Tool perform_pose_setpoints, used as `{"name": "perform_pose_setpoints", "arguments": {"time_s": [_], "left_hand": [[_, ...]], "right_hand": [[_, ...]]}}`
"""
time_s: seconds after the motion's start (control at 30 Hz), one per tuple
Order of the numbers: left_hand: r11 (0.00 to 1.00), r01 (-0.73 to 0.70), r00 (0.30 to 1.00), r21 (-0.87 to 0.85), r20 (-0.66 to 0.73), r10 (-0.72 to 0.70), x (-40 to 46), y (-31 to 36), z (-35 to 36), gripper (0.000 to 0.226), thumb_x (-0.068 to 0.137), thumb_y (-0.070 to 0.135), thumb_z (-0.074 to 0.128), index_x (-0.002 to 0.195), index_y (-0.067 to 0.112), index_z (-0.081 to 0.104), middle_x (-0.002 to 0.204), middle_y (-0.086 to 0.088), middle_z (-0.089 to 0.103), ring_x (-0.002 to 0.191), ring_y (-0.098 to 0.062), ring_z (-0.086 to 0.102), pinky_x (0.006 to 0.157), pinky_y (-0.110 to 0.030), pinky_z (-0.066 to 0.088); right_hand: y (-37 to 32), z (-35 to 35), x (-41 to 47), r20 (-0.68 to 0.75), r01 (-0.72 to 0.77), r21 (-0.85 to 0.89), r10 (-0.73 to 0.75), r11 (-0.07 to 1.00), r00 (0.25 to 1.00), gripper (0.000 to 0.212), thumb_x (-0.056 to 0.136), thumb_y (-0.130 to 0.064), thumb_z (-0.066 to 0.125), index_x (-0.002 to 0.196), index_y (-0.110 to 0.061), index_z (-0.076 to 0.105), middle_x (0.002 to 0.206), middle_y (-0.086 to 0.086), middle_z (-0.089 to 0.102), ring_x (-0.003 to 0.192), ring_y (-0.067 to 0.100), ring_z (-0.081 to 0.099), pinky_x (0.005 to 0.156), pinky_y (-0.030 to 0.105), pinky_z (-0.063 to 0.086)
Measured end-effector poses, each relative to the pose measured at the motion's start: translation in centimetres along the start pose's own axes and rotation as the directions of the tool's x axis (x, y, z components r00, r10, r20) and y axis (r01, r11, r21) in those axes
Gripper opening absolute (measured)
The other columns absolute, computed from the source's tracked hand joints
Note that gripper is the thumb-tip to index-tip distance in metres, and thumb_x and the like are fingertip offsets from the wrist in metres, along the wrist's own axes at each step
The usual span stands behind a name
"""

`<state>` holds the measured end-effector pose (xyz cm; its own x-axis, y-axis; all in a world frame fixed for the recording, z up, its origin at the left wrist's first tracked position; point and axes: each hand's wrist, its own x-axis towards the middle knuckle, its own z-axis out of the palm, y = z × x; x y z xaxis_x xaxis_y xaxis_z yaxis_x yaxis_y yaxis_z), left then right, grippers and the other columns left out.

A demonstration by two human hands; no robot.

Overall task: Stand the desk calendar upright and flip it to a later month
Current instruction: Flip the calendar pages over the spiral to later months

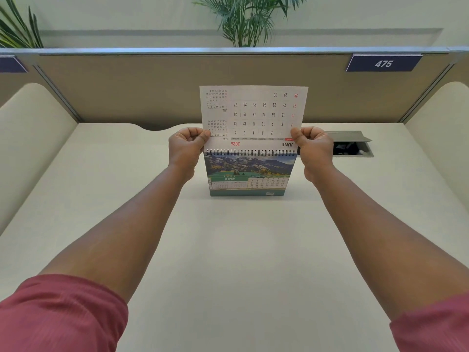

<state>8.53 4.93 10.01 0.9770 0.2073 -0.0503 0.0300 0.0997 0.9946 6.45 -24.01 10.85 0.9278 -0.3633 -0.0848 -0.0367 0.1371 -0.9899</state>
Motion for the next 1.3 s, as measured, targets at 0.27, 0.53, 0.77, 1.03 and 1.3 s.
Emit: {"name": "perform_pose_setpoints", "arguments": {"time_s": [0.27, 0.53, 0.77, 1.03, 1.3], "left_hand": [[0.999, 0.045, 0.999, -0.003, 0.003, -0.045, 0.0, 0.0, -0.1, 0.012, 0.096, 0.007, 0.072, 0.086, 0.005, 0.066, 0.093, -0.014, 0.076, 0.081, -0.022, 0.073, 0.076, -0.032, 0.062], [0.996, 0.076, 0.997, -0.039, 0.035, -0.075, -0.2, 0.2, -0.3, 0.008, 0.097, 0.008, 0.071, 0.091, 0.003, 0.067, 0.107, -0.023, 0.074, 0.093, -0.031, 0.072, 0.093, -0.046, 0.061], [0.991, 0.117, 0.992, -0.063, 0.061, -0.113, -0.6, 0.5, 0.3, 0.024, 0.106, 0.014, 0.058, 0.125, 0.001, 0.065, 0.122, -0.018, 0.074, 0.095, -0.025, 0.071, 0.085, -0.040, 0.060], [0.983, 0.162, 0.981, -0.083, 0.124, -0.151, -0.3, 0.4, 0.0, 0.021, 0.110, 0.016, 0.049, 0.113, 0.007, 0.068, 0.116, -0.018, 0.074, 0.100, -0.029, 0.067, 0.085, -0.039, 0.057], [0.979, 0.180, 0.977, -0.099, 0.131, -0.166, 0.0, 0.2, -0.1, 0.023, 0.110, 0.016, 0.049, 0.119, 0.004, 0.066, 0.127, -0.023, 0.071, 0.104, -0.031, 0.064, 0.095, -0.047, 0.051]], "right_hand": [[0.0, 0.1, -0.2, 0.003, -0.011, -0.008, 0.011, 1.000, 1.000, 0.013, 0.101, -0.019, 0.069, 0.090, -0.012, 0.072, 0.085, -0.004, 0.082, 0.080, 0.016, 0.080, 0.066, 0.027, 0.063], [0.3, 0.1, -0.7, -0.039, 0.133, -0.080, -0.136, 0.988, 0.990, 0.013, 0.097, -0.006, 0.070, 0.091, -0.018, 0.070, 0.083, -0.007, 0.080, 0.084, 0.017, 0.080, 0.074, 0.032, 0.065], [0.3, 0.0, -0.8, -0.044, 0.204, -0.134, -0.212, 0.970, 0.976, 0.021, 0.095, -0.004, 0.072, 0.087, -0.021, 0.064, 0.075, -0.008, 0.073, 0.075, 0.008, 0.077, 0.070, 0.026, 0.062], [0.6, -0.6, -1.1, -0.053, 0.239, -0.181, -0.253, 0.954, 0.966, 0.028, 0.096, -0.005, 0.071, 0.076, -0.023, 0.062, 0.093, 0.004, 0.077, 0.094, 0.026, 0.078, 0.073, 0.036, 0.066], [0.8, 0.0, -1.2, -0.048, 0.268, -0.190, -0.282, 0.944, 0.958, 0.023, 0.096, -0.006, 0.071, 0.088, -0.026, 0.063, 0.095, 0.007, 0.076, 0.094, 0.023, 0.077, 0.083, 0.046, 0.065]]}}
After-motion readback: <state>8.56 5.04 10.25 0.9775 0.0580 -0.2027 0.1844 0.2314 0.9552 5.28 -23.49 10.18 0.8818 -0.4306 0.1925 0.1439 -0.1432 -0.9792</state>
